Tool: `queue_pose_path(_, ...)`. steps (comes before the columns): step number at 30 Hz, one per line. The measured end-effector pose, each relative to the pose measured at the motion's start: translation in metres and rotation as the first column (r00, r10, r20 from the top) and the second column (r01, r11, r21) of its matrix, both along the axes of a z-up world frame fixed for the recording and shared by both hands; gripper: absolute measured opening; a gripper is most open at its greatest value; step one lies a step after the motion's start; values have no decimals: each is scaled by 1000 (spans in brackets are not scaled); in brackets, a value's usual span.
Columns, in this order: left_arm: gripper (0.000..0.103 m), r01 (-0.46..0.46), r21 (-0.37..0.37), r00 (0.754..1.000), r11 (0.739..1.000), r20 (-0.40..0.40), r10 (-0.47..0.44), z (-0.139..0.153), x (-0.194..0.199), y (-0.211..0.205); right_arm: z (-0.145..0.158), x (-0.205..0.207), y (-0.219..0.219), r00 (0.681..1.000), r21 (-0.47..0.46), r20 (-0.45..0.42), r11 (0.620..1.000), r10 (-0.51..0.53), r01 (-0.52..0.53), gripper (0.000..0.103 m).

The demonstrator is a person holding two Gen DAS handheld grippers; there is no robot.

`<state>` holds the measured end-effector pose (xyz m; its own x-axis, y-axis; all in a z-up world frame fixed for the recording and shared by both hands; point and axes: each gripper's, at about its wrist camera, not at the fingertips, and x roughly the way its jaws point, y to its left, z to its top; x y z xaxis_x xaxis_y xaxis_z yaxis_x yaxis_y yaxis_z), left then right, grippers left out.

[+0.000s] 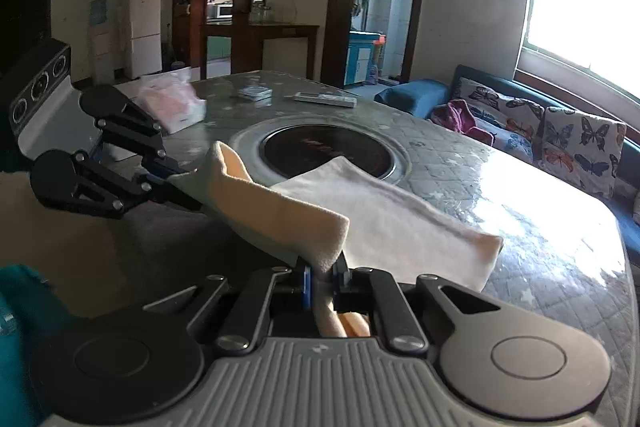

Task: Fold clothes

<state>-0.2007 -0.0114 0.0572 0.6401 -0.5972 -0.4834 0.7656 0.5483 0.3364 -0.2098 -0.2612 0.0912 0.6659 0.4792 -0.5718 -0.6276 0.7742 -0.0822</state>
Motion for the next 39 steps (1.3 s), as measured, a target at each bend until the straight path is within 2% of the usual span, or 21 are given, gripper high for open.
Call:
queue_pose_path(4, 10, 31, -1, 999, 1000, -23, -31, 12, -21, 0, 10, -19, 1, 1000, -14, -9, 1000, 7, -7, 8)
queue_pose_path(7, 10, 27, -13, 999, 1000, -42, -27, 15, -5, -2, 16, -22, 1, 1000, -21, -16, 1000, 3, -3, 8)
queue_pose_path(9, 10, 14, -35, 998, 999, -63, -16, 18, 11, -3, 20, -10, 0, 1000, -20, -14, 1000, -9, 9, 8)
queue_pose_path(13, 10, -16, -70, 994, 997, -105, 9, 20, 48, -5, 26, 26, -3, 999, -15, -29, 1000, -19, 19, 8)
queue_pose_path(17, 10, -65, -78, 985, 995, -164, 52, 18, 100, -5, 28, 82, 0, 999, -41, -44, 999, -9, 7, 8)
queue_pose_path(23, 10, -186, -59, 957, 981, -237, 167, -8, 175, -10, 0, 162, 9, 995, -50, -96, 998, -33, 28, 8)
queue_pose_path(27, 14, -266, -27, 928, 964, -276, 249, -33, 207, -13, -41, 195, 10, 984, -38, -156, 996, -90, 85, 12)
queue_pose_path(30, 19, -323, -44, 914, 945, -273, 300, -33, 208, -9, -62, 197, 2, 974, -11, -165, 988, -156, 156, 15)
queue_pose_path(32, 24, -359, -59, 904, 932, -272, 331, -32, 208, -6, -66, 189, -8, 968, 13, -158, 980, -194, 198, 18)
queue_pose_path(39, 24, -477, -113, 858, 871, -273, 434, -27, 207, 6, -65, 160, -45, 941, 32, -125, 947, -313, 320, 20)
